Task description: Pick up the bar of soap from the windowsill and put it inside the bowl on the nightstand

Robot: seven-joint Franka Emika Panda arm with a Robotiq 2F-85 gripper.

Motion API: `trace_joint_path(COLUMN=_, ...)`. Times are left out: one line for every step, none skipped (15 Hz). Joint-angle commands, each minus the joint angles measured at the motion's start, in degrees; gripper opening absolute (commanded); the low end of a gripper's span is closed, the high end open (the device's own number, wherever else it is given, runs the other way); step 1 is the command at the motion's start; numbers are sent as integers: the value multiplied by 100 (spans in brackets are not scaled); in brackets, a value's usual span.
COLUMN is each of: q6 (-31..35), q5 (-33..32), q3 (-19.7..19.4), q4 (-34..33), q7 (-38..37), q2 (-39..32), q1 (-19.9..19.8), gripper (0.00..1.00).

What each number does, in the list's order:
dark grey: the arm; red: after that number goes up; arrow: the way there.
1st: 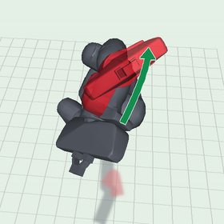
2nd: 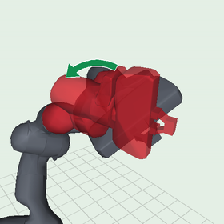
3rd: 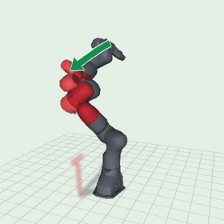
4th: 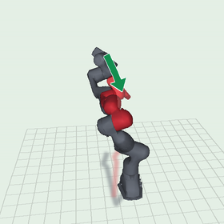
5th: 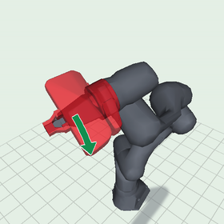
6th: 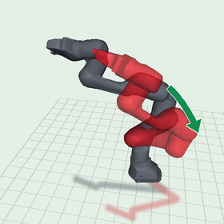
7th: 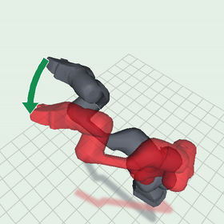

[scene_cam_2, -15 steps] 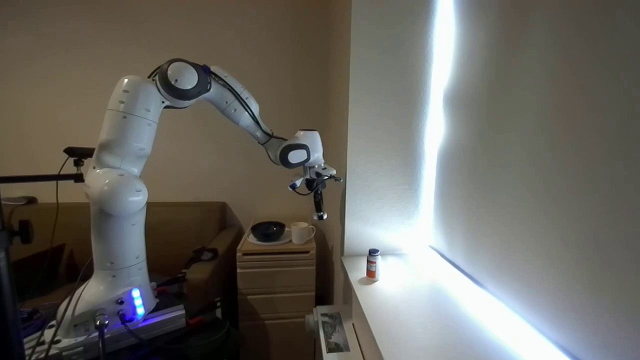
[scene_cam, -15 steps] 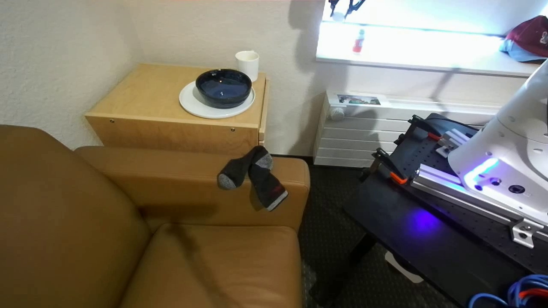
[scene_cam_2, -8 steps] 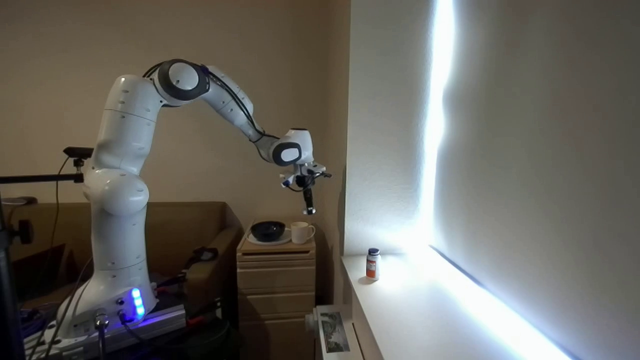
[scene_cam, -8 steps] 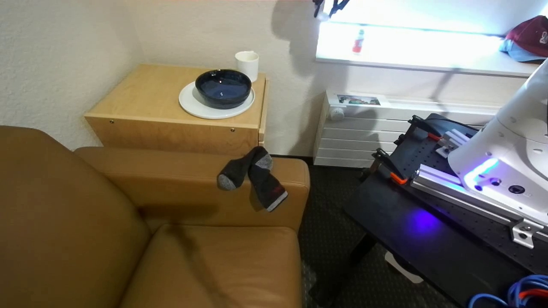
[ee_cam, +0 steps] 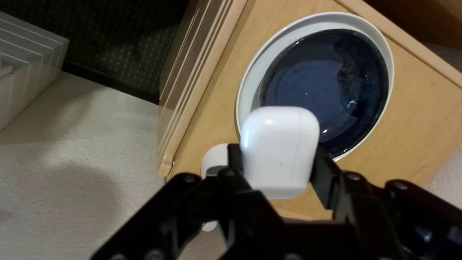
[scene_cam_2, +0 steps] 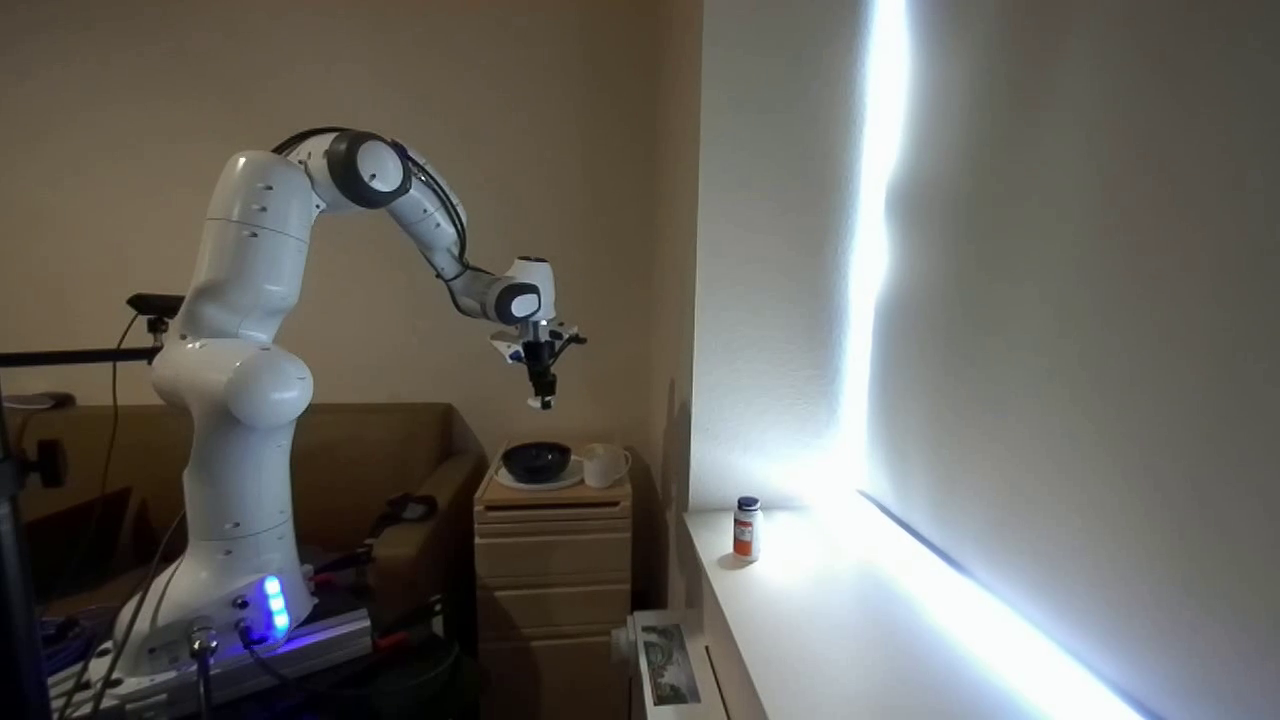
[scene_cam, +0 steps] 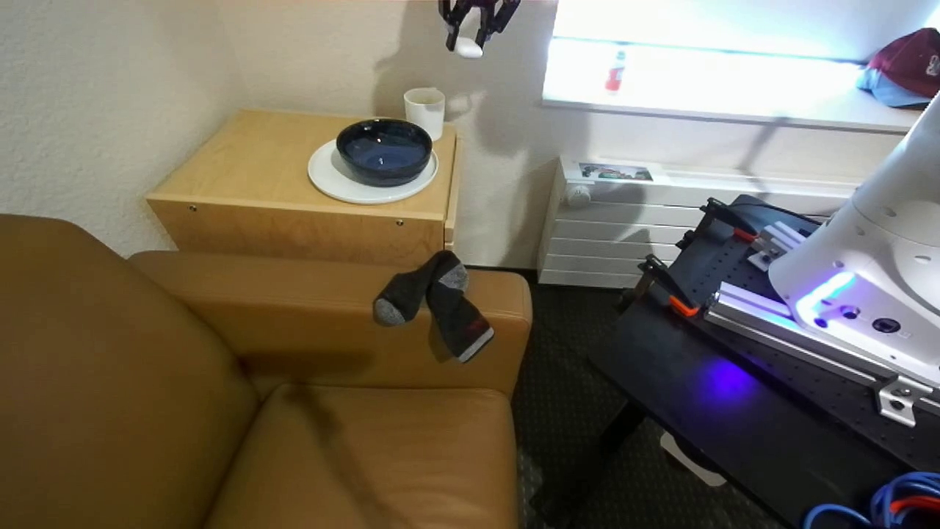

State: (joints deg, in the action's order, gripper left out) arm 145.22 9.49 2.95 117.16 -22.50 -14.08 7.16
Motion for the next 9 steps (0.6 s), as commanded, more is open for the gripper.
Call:
trace_joint_path(q6=-21, q5=1, q3=-11, q4=-11, q7=30, q2=4, q1=-23, gripper=24)
trace_joint_path(q6=-43, q5=237, q3=61, q4=-71, q7=213, q2=-112, q1=-98, gripper=24)
trace_joint_path(q6=-32, q5=278, q3=140, q4=-211, q7=262, q2=-305, q1=-33, gripper=24)
trace_joint_path(q6=-53, q5=210, q3=221, q4=-379, q7=266, q2=-517, q1=84, gripper=24)
trace_joint_path(q6=-75, q5=138, q3=293, q4=-524, q7=264, q2=-697, q1=179, gripper=24)
trace_joint_path(q6=-168, q5=-44, q3=337, q4=-759, q7=164, q2=-978, q1=331, gripper=24)
trace_joint_path(q6=-227, q5=-225, q3=327, q4=-955, q7=82, q2=-1210, q1=462, gripper=24)
trace_joint_path(q6=-248, q5=-465, q3=259, q4=-1193, q7=-37, q2=-1502, q1=650, gripper=24)
trace_joint_path(q6=-261, q5=-697, q3=166, q4=-1395, q7=-96, q2=-1724, q1=820, gripper=24)
